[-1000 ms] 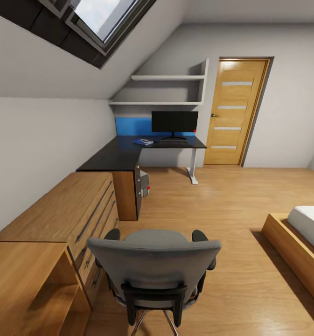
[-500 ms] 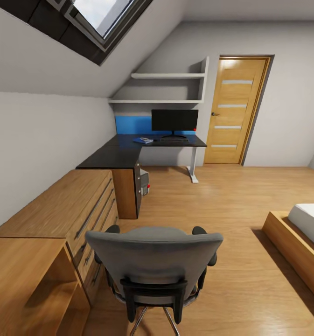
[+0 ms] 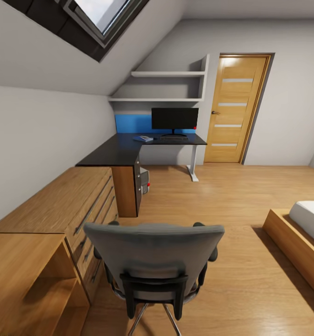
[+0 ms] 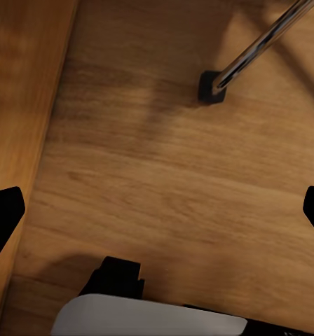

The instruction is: In the bedroom, organize the workspace by keeping the computer under the desk, ensuring the monitor is on the desk, placing the keyboard on the desk next to the monitor, placing the mouse on the desk next to the keyboard, moving the folder from the swivel chair onto the desk next to the mouse, stacking the notebook on top of the folder with the pen on top of the notebook, and positioning the swivel chair next to the desk.

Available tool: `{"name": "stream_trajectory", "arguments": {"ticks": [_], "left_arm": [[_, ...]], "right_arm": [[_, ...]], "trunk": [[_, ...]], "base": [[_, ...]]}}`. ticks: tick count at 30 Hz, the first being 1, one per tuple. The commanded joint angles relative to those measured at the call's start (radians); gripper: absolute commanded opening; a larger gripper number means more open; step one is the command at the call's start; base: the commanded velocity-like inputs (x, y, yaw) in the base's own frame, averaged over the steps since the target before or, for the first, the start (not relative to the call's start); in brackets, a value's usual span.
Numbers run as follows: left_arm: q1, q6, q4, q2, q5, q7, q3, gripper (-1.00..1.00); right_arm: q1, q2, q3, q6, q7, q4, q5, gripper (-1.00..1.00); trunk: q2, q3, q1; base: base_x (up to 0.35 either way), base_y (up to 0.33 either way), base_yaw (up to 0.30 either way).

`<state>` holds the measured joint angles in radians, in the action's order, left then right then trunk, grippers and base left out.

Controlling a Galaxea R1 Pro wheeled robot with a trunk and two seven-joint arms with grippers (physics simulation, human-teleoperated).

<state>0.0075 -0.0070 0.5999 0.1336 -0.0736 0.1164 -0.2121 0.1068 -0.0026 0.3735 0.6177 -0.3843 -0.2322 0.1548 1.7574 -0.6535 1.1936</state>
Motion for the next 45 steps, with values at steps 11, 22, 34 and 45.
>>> {"name": "stream_trajectory", "arguments": {"ticks": [11,22,34,45], "left_arm": [[0.000,-0.001,0.001,-0.001,-0.009,0.000,-0.007,1.00],[0.000,-0.002,0.001,-0.002,-0.009,0.002,-0.007,1.00],[0.000,-0.002,0.001,-0.002,-0.009,0.002,-0.007,1.00],[0.000,-0.003,0.001,-0.003,-0.008,0.002,-0.009,1.00]], "right_arm": [[0.001,0.000,0.008,0.004,-0.004,0.003,0.009,1.00],[0.001,0.000,0.008,0.004,-0.004,0.004,0.009,1.00],[0.001,0.000,0.009,0.002,-0.004,0.004,0.009,1.00],[0.001,0.000,0.010,0.003,-0.004,0.004,0.008,1.00]], "trunk": [[0.078,-0.035,0.042],[0.155,-0.070,0.084],[0.239,-0.107,0.130],[0.316,-0.142,0.173]], "base": [[0.000,0.020,0.000],[0.000,0.031,0.000],[0.000,0.096,0.000],[0.000,0.026,0.000]]}}
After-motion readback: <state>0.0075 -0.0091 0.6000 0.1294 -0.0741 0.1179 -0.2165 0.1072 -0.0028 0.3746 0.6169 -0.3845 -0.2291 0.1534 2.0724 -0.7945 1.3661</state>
